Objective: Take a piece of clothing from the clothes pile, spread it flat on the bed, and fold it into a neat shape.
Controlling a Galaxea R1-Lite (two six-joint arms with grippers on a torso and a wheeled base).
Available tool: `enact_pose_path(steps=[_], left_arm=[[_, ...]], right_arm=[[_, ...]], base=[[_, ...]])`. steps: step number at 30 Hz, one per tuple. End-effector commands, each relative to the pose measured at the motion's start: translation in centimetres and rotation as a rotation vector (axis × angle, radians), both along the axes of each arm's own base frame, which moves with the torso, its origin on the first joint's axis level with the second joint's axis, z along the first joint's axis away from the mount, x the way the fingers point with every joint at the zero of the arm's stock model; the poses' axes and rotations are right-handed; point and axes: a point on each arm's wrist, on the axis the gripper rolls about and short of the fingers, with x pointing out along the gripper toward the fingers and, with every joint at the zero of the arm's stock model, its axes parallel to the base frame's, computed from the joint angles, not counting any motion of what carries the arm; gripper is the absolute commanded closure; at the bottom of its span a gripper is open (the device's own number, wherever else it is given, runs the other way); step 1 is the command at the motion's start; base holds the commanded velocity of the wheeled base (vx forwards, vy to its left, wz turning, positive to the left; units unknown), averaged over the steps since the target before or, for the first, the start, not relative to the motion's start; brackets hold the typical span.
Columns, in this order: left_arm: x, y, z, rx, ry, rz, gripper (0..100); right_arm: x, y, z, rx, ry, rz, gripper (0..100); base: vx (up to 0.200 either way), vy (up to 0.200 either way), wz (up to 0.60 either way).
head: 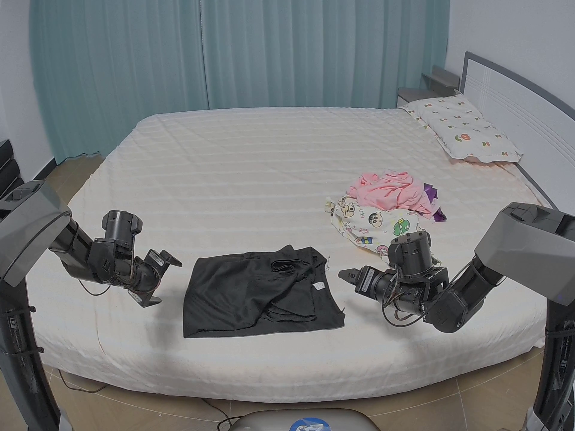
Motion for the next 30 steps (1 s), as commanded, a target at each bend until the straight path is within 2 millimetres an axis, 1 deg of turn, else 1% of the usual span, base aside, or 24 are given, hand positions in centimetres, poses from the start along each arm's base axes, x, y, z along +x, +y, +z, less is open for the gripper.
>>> enact_pose_path(steps=[1, 12, 18, 19, 21, 23, 24, 30], left_arm=[[-0.1, 0.6, 0.0, -0.015, 0.004, 0.007, 0], [-0.3, 0.8, -0.1, -0.018, 0.014, 0.014, 0], [-0.4, 0.8, 0.1, -0.035, 0.015, 0.034, 0], [-0.4, 0.8, 0.1, -0.035, 0.015, 0.034, 0], [-0.4, 0.8, 0.2, -0.037, 0.014, 0.035, 0], [-0.4, 0.8, 0.2, -0.037, 0.014, 0.035, 0], [-0.4, 0.8, 0.1, -0.037, 0.017, 0.033, 0], [-0.4, 0.7, -0.1, -0.038, 0.022, 0.033, 0]], right_arm=[[0.5, 0.4, -0.5, -0.017, -0.003, -0.002, 0], [0.8, 1.5, -0.3, -0.043, 0.000, 0.004, 0], [1.2, 1.8, -1.2, -0.120, 0.006, -0.009, 0], [1.2, 1.8, -1.2, -0.120, 0.006, -0.009, 0], [1.1, 2.6, -1.3, -0.148, 0.007, 0.007, 0], [1.1, 2.8, -1.3, -0.153, 0.008, 0.013, 0], [1.0, 3.3, -1.7, -0.174, 0.011, 0.033, 0], [1.0, 3.8, -2.8, -0.256, 0.005, 0.081, 0]], base=[[0.000, 0.200, 0.00], [0.000, 0.200, 0.00], [0.000, 0.000, 0.00], [0.200, 0.000, 0.00], [0.200, 0.000, 0.00], [0.200, 0.000, 0.00], [0.200, 0.000, 0.00], [0.200, 0.000, 0.00]])
